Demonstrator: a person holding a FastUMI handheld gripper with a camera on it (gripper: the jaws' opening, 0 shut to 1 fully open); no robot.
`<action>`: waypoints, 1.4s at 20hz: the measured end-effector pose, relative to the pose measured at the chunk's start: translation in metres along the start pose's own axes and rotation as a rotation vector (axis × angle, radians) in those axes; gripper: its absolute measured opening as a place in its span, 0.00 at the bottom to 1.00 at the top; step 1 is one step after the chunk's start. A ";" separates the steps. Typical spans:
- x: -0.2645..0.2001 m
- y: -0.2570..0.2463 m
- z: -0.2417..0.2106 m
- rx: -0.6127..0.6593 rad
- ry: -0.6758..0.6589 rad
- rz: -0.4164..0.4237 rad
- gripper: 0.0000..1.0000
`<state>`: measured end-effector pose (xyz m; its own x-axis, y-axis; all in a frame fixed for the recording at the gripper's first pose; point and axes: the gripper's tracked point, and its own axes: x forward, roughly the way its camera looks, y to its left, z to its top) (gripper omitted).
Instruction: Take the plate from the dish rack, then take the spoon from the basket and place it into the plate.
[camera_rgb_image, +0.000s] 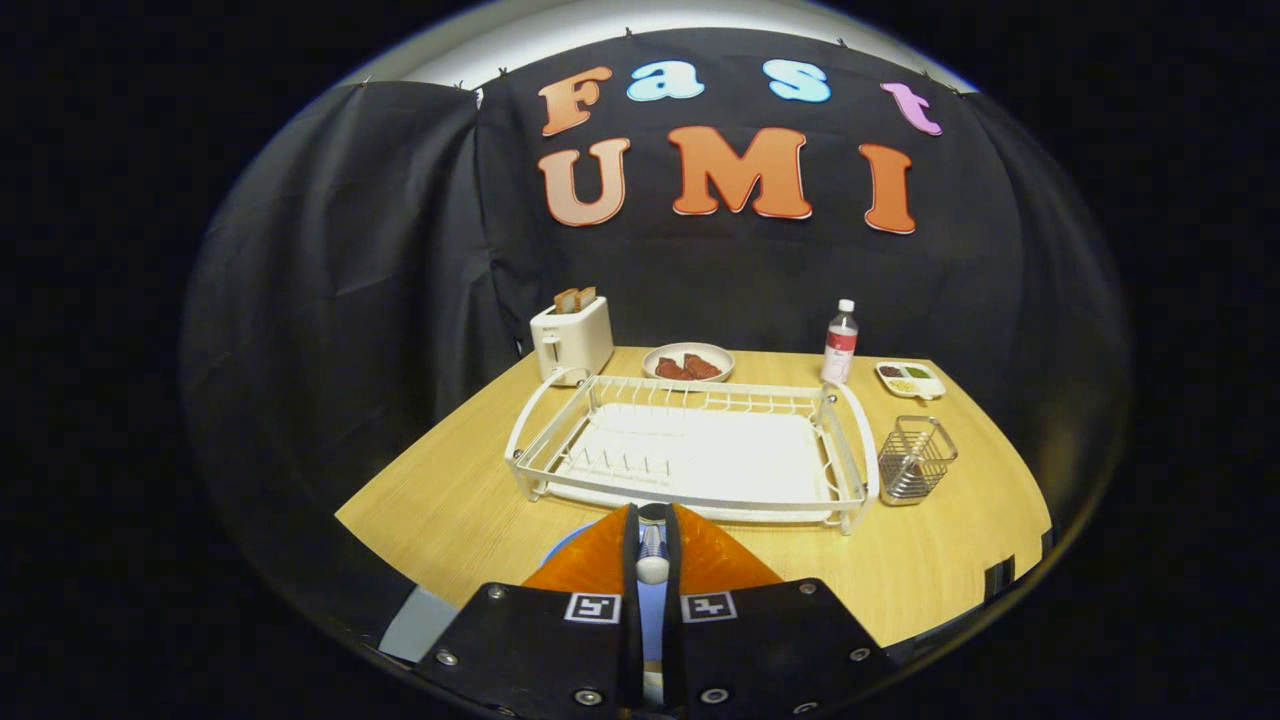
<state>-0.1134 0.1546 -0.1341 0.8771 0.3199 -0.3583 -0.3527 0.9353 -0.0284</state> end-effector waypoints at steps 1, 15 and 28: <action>0.004 0.005 -0.004 -0.008 0.006 0.010 0.08; 0.047 0.019 -0.058 -0.039 0.143 0.064 0.13; 0.031 -0.035 -0.001 0.028 0.046 -0.009 0.85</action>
<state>-0.0741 0.1318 -0.1452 0.8640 0.3043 -0.4011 -0.3348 0.9423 -0.0062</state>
